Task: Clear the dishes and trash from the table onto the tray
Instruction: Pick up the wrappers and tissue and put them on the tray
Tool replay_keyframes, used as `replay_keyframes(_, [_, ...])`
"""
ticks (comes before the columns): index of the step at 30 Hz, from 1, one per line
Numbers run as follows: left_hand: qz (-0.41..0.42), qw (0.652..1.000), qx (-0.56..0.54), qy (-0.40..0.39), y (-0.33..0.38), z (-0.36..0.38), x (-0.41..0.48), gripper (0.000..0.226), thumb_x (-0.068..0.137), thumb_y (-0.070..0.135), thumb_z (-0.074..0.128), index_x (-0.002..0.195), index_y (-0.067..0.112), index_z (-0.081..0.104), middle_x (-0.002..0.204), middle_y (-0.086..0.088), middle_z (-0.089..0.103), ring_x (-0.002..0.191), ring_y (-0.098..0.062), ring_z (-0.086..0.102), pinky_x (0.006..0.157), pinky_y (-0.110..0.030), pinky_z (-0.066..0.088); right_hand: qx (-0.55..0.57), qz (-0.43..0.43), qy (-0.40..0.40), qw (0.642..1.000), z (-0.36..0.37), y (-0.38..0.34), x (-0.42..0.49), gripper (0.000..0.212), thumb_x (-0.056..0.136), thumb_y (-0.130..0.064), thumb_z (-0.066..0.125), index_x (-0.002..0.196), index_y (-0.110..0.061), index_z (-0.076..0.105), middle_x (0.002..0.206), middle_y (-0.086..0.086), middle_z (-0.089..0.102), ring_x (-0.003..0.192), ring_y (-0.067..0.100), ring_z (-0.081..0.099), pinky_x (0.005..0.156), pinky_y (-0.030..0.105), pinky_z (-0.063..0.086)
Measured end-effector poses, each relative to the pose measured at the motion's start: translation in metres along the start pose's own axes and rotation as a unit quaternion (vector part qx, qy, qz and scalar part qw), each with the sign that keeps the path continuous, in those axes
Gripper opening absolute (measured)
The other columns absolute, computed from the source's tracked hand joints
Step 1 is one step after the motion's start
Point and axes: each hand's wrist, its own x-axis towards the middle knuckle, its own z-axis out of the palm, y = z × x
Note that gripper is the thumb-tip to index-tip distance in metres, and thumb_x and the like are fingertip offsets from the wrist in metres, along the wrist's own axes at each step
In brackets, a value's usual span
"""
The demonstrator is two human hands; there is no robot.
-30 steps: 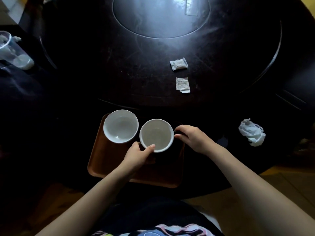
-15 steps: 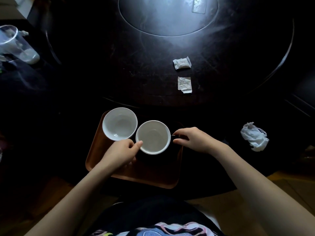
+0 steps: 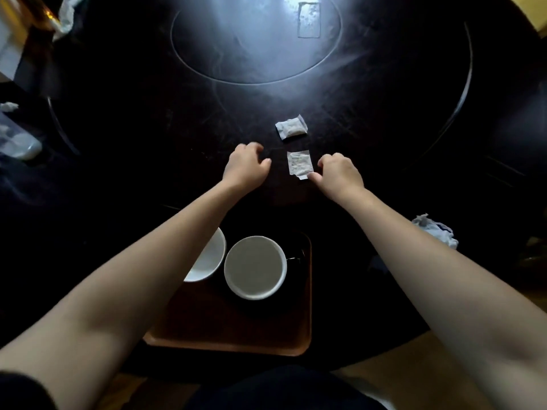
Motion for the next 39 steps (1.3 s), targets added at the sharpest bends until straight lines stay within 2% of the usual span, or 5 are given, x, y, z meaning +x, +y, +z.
replay_keyframes(11, [0.030, 0.985, 0.166, -0.037, 0.040, 0.032, 0.087, 0.055, 0.090, 0.013, 0.041, 0.143, 0.020, 0.026, 0.147, -0.004, 0.035, 0.133, -0.028, 0.030, 0.103, -0.042, 0.032, 0.082, 0.076, 0.052, 0.992, 0.022, -0.029, 0.014, 0.043, 0.084, -0.023, 0.064, 0.118, -0.003, 0.047, 0.126, 0.017, 0.048, 0.119, 0.033, 0.045, 0.096, 0.041, 0.041])
replay_keyframes(22, [0.086, 0.976, 0.198, 0.026, 0.045, 0.039, 0.112, 0.038, 0.088, 0.018, 0.055, 0.124, 0.010, 0.048, 0.129, -0.013, 0.047, 0.122, -0.029, 0.040, 0.096, -0.037, 0.037, 0.147, 0.150, 0.008, 0.978, 0.017, -0.040, 0.025, 0.024, 0.088, -0.012, 0.047, 0.111, -0.005, 0.054, 0.116, 0.015, 0.061, 0.111, 0.032, 0.054, 0.093, 0.043, 0.047])
replay_keyframes(31, [0.034, 0.999, 0.024, -0.012, 0.050, 0.034, 0.106, 0.028, 0.084, 0.017, 0.052, 0.109, 0.005, 0.058, 0.118, -0.016, 0.059, 0.111, -0.030, 0.054, 0.086, -0.033, 0.042, 0.164, 0.115, 0.032, 0.979, 0.015, -0.033, 0.011, 0.017, 0.086, -0.009, 0.047, 0.098, -0.011, 0.059, 0.109, 0.012, 0.060, 0.104, 0.029, 0.053, 0.084, 0.037, 0.046])
replay_keyframes(35, [0.028, 0.995, -0.084, -0.039, 0.040, 0.034, 0.084, 0.015, 0.076, 0.016, 0.061, 0.090, 0.011, 0.065, 0.085, -0.007, 0.065, 0.089, -0.026, 0.063, 0.070, -0.027, 0.042, 0.278, 0.138, 0.059, 0.949, 0.004, -0.016, 0.005, 0.013, 0.084, -0.014, 0.054, 0.093, -0.009, 0.063, 0.096, 0.009, 0.068, 0.091, 0.026, 0.062, 0.077, 0.032, 0.047])
replay_keyframes(39, [-0.039, 0.947, -0.299, -0.108, 0.031, 0.040, 0.054, 0.006, 0.084, 0.009, 0.059, 0.081, 0.014, 0.063, 0.072, -0.004, 0.061, 0.074, -0.020, 0.061, 0.071, -0.034, 0.057, 0.400, 0.143, 0.114, 0.898, -0.014, 0.001, -0.008, 0.016, 0.084, -0.021, 0.063, 0.090, -0.006, 0.065, 0.083, 0.002, 0.065, 0.080, 0.016, 0.060, 0.072, 0.027, 0.047])
